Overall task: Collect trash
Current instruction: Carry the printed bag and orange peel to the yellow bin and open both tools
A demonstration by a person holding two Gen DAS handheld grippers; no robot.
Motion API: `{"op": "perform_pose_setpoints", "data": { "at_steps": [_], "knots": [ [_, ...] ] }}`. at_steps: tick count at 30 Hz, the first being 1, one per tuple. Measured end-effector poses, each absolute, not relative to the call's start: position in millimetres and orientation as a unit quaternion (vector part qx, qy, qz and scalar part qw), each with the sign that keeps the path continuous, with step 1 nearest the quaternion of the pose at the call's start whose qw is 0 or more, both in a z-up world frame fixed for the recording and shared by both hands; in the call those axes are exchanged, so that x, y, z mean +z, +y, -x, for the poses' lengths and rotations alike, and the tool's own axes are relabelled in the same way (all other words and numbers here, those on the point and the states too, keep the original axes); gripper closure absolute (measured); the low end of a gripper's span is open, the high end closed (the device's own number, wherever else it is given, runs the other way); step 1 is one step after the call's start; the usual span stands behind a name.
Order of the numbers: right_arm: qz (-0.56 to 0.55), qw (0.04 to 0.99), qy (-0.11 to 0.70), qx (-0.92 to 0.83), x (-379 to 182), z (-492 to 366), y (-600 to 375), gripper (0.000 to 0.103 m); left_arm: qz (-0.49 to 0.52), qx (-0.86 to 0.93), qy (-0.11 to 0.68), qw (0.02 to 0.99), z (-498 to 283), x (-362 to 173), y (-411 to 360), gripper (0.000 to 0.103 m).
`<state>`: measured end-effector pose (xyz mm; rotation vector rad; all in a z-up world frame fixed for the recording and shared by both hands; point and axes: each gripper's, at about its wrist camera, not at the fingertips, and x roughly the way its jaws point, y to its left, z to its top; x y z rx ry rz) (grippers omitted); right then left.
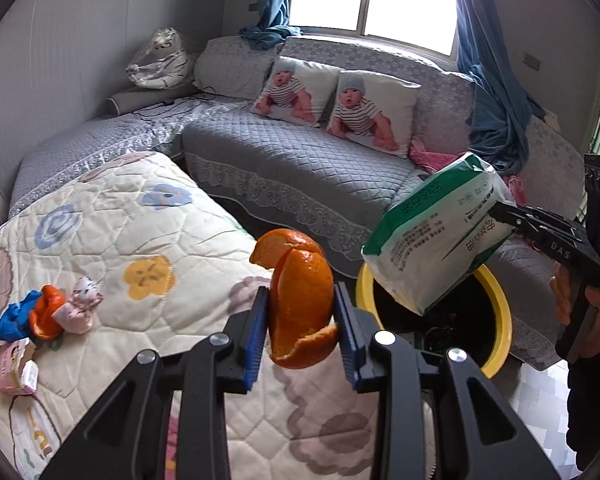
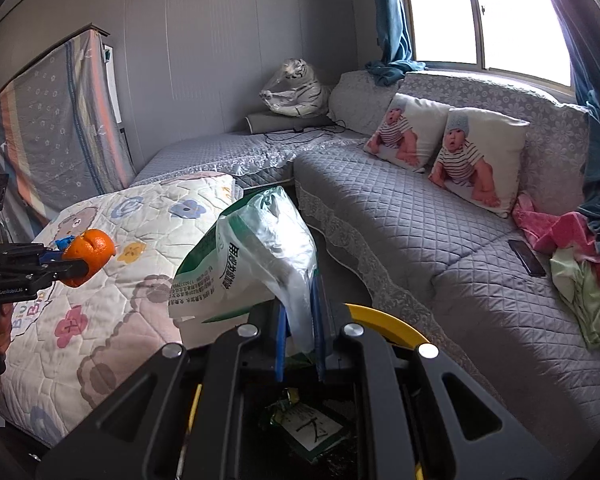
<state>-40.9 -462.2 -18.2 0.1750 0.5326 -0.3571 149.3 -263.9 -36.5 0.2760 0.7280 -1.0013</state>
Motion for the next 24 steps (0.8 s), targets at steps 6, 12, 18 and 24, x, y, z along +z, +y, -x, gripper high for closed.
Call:
{"op": "perform_pose_setpoints", "data": {
  "at_steps": [6,12,18,24],
  "knots": [
    [-0.084,0.936,0.27,-0.211,-32.1,67.5,-475.5,0.093,-0.144,-0.494,0.345,0.785,-132.0,-47.8,-301.7,0.073],
    [-0.08,0.924,0.286,-0.242,-48.6,85.0,-483.6,0.093,-0.163,-0.506,0.345,0.774,-115.0,-60.6,-331.1,0.073],
    [-0.071,0.913,0.307,-0.259,-64.1,86.8,-484.8,0.093,-0.174,-0.524,0.358,0.753,-102.6,-78.7,-363.0,0.072],
    [-0.061,0.908,0.32,-0.266,-73.1,86.2,-485.0,0.093,-0.168,-0.532,0.37,0.743,-95.8,-95.1,-385.7,0.072]
  ]
}}
